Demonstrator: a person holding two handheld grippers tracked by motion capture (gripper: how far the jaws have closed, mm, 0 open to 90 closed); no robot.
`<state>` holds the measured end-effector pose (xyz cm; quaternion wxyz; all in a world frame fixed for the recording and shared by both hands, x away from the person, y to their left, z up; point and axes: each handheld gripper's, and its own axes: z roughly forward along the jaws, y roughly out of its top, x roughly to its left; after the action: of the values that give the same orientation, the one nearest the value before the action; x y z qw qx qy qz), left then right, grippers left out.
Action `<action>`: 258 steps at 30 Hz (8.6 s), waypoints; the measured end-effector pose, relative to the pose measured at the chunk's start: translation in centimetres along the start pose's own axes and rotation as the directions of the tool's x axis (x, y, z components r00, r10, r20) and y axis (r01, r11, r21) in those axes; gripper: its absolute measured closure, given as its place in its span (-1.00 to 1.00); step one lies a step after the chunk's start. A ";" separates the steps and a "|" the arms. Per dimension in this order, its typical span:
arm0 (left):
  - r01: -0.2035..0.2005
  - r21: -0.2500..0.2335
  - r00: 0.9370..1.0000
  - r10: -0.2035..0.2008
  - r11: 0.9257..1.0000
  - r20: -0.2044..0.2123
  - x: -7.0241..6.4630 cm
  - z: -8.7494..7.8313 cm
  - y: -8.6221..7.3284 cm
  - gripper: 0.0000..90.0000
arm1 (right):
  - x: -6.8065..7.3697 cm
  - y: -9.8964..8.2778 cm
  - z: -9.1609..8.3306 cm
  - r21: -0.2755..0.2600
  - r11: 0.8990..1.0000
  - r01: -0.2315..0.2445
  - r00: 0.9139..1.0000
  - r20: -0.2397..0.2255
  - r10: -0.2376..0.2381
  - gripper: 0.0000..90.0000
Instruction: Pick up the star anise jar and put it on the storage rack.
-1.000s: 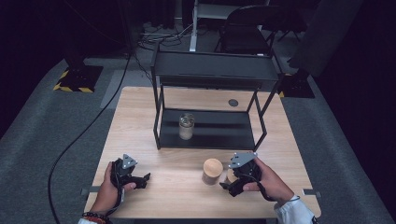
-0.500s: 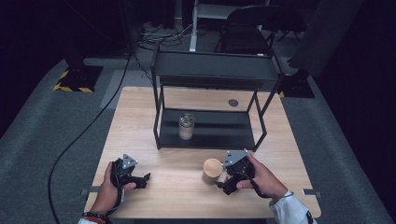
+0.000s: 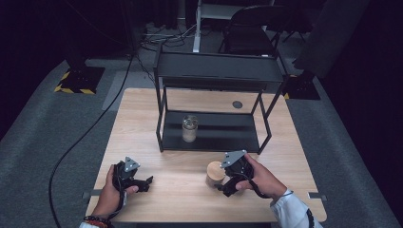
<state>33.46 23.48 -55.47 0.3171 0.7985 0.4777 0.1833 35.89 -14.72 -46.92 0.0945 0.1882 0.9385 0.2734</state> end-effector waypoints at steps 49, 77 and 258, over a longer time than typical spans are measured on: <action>-0.005 0.000 1.000 0.005 1.000 0.003 0.0 0.0 0.0 -1.00 | -0.4 1.8 3.0 0.149 0.987 -0.066 0.997 -0.020 0.070 -0.46; -0.005 0.000 1.000 0.005 1.000 0.003 0.0 0.0 0.0 -1.00 | -1.0 2.5 1.5 0.115 0.991 -0.068 0.997 -0.016 0.070 -0.46; -0.010 0.001 1.000 0.010 1.000 0.003 0.1 0.0 0.1 -1.00 | -13.5 6.9 6.3 0.032 0.932 -0.360 0.923 0.159 0.351 -0.48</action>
<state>33.53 23.50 -55.45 0.3163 0.8014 0.4733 0.1836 52.02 -11.77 -47.38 0.1082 0.3782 0.8868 0.2425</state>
